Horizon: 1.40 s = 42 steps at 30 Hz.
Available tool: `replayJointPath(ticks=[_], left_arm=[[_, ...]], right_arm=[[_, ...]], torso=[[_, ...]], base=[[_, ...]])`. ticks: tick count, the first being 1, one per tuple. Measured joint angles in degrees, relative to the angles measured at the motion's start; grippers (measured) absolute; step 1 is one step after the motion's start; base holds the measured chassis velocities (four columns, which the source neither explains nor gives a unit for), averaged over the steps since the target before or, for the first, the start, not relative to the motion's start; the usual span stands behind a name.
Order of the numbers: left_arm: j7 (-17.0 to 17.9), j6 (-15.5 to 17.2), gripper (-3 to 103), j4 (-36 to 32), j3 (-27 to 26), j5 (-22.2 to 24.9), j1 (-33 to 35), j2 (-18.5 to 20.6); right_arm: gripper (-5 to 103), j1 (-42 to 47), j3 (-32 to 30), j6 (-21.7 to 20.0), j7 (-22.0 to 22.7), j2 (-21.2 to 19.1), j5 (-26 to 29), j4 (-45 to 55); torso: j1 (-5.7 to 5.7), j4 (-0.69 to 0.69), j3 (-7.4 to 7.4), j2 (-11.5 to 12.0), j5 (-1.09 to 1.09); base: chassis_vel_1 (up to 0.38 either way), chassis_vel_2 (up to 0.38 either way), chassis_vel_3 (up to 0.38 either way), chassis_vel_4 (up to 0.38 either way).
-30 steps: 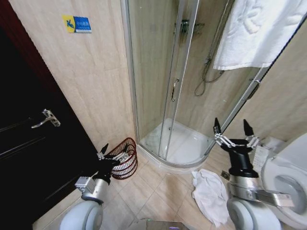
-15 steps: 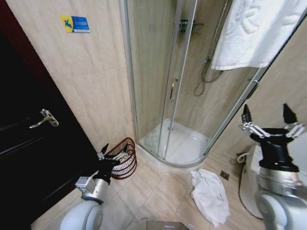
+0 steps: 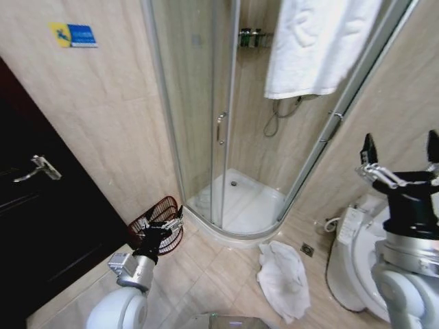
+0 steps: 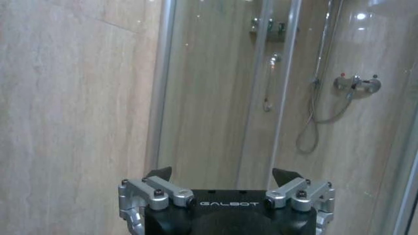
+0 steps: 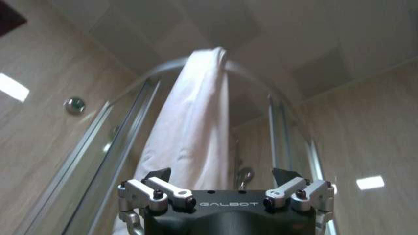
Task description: Discard the used towel into the hamper.
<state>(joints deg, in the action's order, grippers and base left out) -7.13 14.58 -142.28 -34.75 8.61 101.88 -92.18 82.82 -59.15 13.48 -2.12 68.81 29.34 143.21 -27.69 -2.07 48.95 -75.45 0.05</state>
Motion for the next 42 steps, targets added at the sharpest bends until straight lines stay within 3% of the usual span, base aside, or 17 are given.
replayJointPath(ticks=[6, 18, 30, 33, 42], left_arm=[[0.01, 0.01, 100, 0.01, -0.03, 0.0, 0.0, 0.03], [0.02, 0.01, 100, 0.01, -0.02, 0.0, 0.0, 0.05], [0.01, 0.01, 100, 0.02, -0.02, 0.01, 0.0, 0.06], [0.01, 0.01, 100, 0.01, -0.02, 0.0, 0.0, 0.05], [0.01, 0.01, 100, 0.02, -0.02, 0.0, 0.0, 0.05]], right_arm=[[100, -2.16, -0.93, -0.14, 0.98, -1.84, 1.98, -0.33], [100, -6.51, -0.46, -3.21, 2.94, -4.44, 4.06, -1.11], [100, -16.48, -0.88, -7.82, 4.9, -9.8, 6.45, -5.44], [100, -20.55, 0.31, -8.28, 4.85, -12.3, 7.5, -8.27], [100, -27.81, 4.04, -9.6, 5.0, -14.63, 8.13, -12.98]], torso=[[0.0, 0.0, 0.0, 0.0, -0.1], [0.0, 0.0, 0.0, 0.0, -0.03], [0.0, 0.02, 0.0, 0.0, -0.05], [0.0, 0.01, 0.0, -0.01, -0.05], [0.01, 0.0, 0.0, -0.01, -0.05]], base=[[0.042, -0.001, 0.013, 0.012], [0.066, 0.082, 0.033, 0.026], [0.045, 0.045, 0.048, 0.058], [0.0, 0.0, 0.0, 0.0], [-0.003, 0.006, 0.004, -0.004]])
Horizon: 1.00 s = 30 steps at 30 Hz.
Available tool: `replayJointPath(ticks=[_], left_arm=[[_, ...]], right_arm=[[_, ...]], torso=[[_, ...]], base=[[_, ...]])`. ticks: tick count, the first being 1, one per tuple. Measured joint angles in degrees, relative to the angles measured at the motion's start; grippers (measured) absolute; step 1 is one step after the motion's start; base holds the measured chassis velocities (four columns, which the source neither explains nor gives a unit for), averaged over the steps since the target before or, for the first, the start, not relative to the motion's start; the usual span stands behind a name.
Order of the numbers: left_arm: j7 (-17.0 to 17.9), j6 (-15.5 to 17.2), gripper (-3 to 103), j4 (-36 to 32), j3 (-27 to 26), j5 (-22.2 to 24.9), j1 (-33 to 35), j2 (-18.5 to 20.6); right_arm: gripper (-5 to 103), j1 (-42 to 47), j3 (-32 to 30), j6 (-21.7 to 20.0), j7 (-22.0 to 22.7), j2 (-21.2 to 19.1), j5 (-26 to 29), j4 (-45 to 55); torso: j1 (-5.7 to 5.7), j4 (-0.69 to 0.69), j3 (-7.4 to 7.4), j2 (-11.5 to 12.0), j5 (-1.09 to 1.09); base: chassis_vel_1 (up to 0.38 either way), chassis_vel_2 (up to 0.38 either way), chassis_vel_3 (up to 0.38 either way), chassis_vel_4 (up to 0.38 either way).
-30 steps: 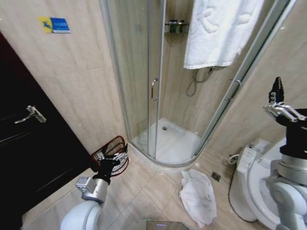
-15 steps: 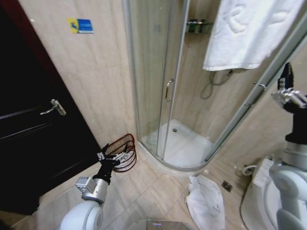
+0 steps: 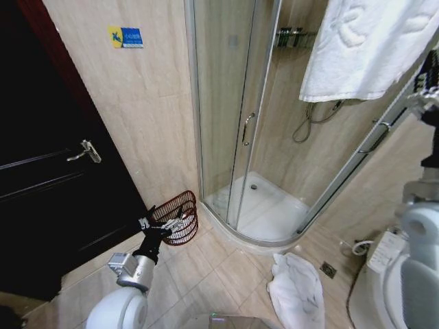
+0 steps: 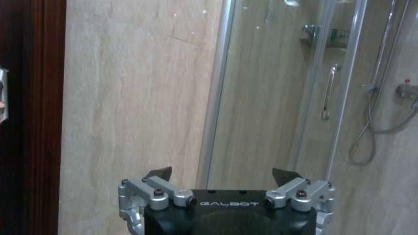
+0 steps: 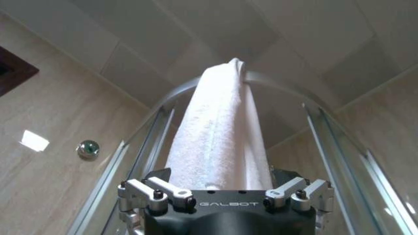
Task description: Discard the used towel into the hamper.
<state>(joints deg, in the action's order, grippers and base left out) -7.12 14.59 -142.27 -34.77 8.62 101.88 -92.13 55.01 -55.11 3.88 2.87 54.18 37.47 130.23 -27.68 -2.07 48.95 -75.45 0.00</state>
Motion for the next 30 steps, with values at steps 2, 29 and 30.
replayJointPath(ticks=[2, 29, 30], left_arm=[[0.0, 0.0, 100, 0.0, 0.0, 0.0, 0.0, 0.0], [0.0, 0.0, 100, 0.0, 0.0, 0.0, 0.0, -0.01], [0.0, 0.0, 100, 0.0, 0.0, 0.0, 0.0, -0.01]], right_arm=[[100, -0.97, 0.56, -0.19, 0.0, -0.66, 0.18, -0.36], [100, -28.96, 16.18, -0.25, -2.16, -11.9, 5.0, -15.39], [100, -28.96, 16.18, -0.25, -2.16, -11.9, 5.0, -15.39]], torso=[[0.0, 0.0, 0.0, 0.0, 0.0], [0.0, -0.01, 0.0, 0.0, 0.0], [0.0, -0.01, 0.0, 0.0, 0.0]], base=[[-0.056, 0.052, 0.06, -0.063], [-0.064, 0.056, 0.058, -0.061], [-0.18, 0.134, 0.134, -0.141]])
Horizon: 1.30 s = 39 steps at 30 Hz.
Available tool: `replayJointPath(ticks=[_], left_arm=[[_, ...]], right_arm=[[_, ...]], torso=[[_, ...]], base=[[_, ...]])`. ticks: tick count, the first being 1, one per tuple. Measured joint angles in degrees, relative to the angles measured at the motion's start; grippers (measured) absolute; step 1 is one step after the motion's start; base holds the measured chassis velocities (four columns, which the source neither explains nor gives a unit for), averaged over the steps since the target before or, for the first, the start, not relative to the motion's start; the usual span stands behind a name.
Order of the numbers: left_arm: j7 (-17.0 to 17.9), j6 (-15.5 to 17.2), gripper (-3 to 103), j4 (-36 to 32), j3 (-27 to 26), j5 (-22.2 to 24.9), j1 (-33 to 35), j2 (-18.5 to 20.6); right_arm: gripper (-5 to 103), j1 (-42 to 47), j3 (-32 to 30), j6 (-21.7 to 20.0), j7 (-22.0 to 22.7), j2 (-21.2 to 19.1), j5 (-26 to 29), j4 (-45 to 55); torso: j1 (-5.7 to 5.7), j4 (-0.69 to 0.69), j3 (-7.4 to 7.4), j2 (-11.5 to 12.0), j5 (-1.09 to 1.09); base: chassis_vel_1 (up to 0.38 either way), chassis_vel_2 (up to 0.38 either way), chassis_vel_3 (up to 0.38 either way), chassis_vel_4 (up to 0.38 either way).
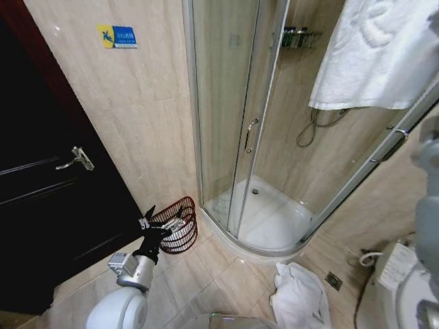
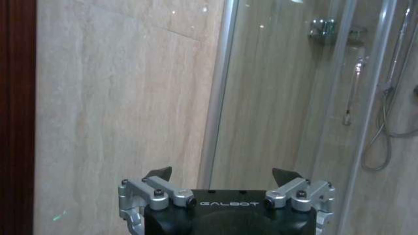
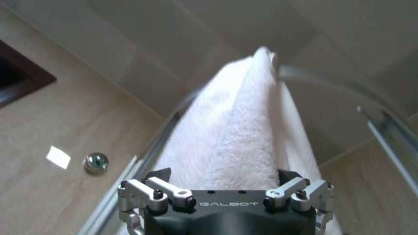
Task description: Discard the used towel into the hamper.
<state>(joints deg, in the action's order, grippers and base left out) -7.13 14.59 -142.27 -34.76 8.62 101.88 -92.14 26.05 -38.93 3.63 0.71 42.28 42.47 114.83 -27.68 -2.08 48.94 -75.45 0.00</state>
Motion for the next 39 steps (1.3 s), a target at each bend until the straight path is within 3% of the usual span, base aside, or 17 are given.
replayJointPath(ticks=[10, 13, 16, 23, 29, 39], left_arm=[[0.0, 0.0, 100, 0.0, 0.0, 0.0, -0.02, 0.01], [0.01, 0.0, 100, 0.0, 0.0, 0.0, 0.0, 0.01], [0.0, 0.0, 100, 0.0, 0.0, 0.0, 0.0, 0.01], [0.0, 0.0, 100, 0.0, 0.0, 0.0, 0.0, 0.01], [0.0, 0.0, 100, 0.0, 0.0, 0.0, 0.0, 0.02], [0.0, 0.0, 100, 0.0, 0.0, 0.0, 0.0, 0.01]], right_arm=[[100, -1.34, 2.29, -2.85, 1.32, 1.21, -1.47, -1.21], [100, -0.42, 2.06, -3.83, 4.67, 2.14, -7.49, -0.49], [100, -0.43, 1.81, -6.0, 7.78, 1.98, -8.84, 0.06], [100, -1.5, 2.7, -9.73, 9.53, 1.55, -7.46, 0.28], [100, -6.33, 7.39, -12.37, 9.09, 1.97, -3.3, 0.11], [100, -10.62, 12.14, -12.54, 6.81, 3.0, -1.77, 1.67]], torso=[[-0.06, -0.01, 0.02, 0.03, -0.04], [0.0, 0.0, 0.01, 0.02, 0.01], [0.04, 0.03, -0.01, 0.0, -0.01], [0.02, 0.02, -0.01, 0.0, 0.0], [-0.01, -0.01, 0.01, 0.0, -0.01], [-0.01, 0.0, 0.0, 0.0, 0.0]], base=[[-0.127, 0.136, 0.119, -0.123], [-0.001, 0.022, -0.001, -0.01], [0.004, -0.02, -0.012, 0.008], [0.004, -0.017, -0.012, 0.007], [0.0, 0.0, 0.0, 0.0], [0.0, 0.0, 0.0, 0.0]])
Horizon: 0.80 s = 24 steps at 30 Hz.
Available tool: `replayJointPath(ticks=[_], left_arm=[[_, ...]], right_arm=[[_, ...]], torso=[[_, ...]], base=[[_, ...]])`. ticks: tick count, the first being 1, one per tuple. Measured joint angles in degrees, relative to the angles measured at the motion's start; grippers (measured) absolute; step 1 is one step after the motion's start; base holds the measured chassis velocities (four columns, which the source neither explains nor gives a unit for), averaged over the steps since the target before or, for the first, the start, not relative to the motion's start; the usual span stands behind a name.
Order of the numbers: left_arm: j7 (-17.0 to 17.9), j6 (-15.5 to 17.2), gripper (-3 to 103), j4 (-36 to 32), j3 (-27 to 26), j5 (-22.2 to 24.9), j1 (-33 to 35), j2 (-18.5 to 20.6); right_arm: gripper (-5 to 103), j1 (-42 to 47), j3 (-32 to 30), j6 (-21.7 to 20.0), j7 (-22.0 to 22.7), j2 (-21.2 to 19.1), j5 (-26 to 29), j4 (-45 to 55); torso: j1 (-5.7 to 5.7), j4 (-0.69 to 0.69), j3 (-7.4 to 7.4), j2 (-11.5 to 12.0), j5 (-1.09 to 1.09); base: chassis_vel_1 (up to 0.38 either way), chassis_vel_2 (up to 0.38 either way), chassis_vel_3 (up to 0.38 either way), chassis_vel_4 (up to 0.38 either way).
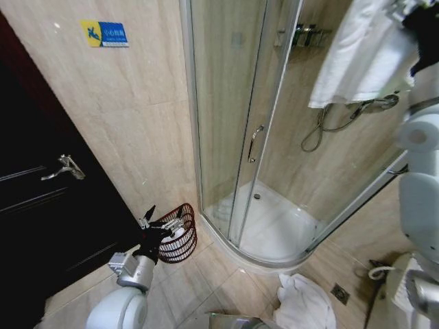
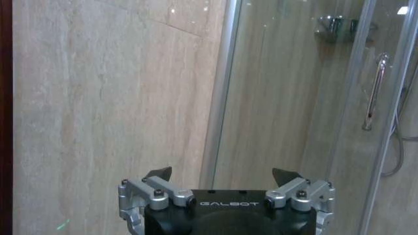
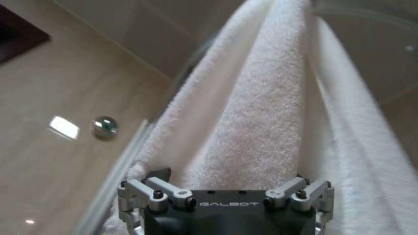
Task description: Discard the used towel into the hamper.
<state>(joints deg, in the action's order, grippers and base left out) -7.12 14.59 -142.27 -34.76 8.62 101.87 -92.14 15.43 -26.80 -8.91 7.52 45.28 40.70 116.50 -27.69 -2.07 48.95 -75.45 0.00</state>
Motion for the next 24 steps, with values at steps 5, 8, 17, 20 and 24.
replayJointPath(ticks=[5, 8, 17, 20, 24], left_arm=[[0.0, 0.0, 100, 0.0, 0.0, 0.0, 0.0, 0.0], [0.0, 0.0, 100, 0.0, 0.0, 0.0, 0.0, 0.0], [0.0, 0.0, 100, 0.0, 0.0, 0.0, 0.0, 0.01], [0.0, 0.0, 100, 0.0, 0.0, 0.0, 0.0, 0.0], [0.0, 0.0, 100, 0.0, 0.0, 0.0, 0.0, 0.01]], right_arm=[[100, -0.94, 2.15, 0.75, -1.56, 1.03, 1.68, 1.38], [100, -0.71, 2.18, 0.9, -2.0, 1.34, 3.36, 2.15], [100, -1.22, 2.6, 0.93, -1.92, 1.59, 8.2, 3.2], [100, -2.8, 3.92, 0.37, -1.28, 2.09, 3.93, 1.34], [100, -4.12, 3.73, -0.18, -0.36, 3.15, -7.47, -3.22]], torso=[[0.0, -0.01, 0.0, 0.0, -0.01], [0.0, 0.0, 0.0, 0.0, -0.01], [0.0, 0.01, 0.0, 0.0, 0.0], [0.0, 0.0, 0.0, 0.0, -0.03], [0.0, -0.02, 0.01, 0.01, 0.02]], base=[[0.0, 0.0, 0.0, 0.0], [0.0, 0.0, 0.0, 0.0], [0.0, 0.0, 0.0, 0.0], [0.0, 0.0, 0.0, 0.0], [0.0, 0.0, 0.0, 0.0]])
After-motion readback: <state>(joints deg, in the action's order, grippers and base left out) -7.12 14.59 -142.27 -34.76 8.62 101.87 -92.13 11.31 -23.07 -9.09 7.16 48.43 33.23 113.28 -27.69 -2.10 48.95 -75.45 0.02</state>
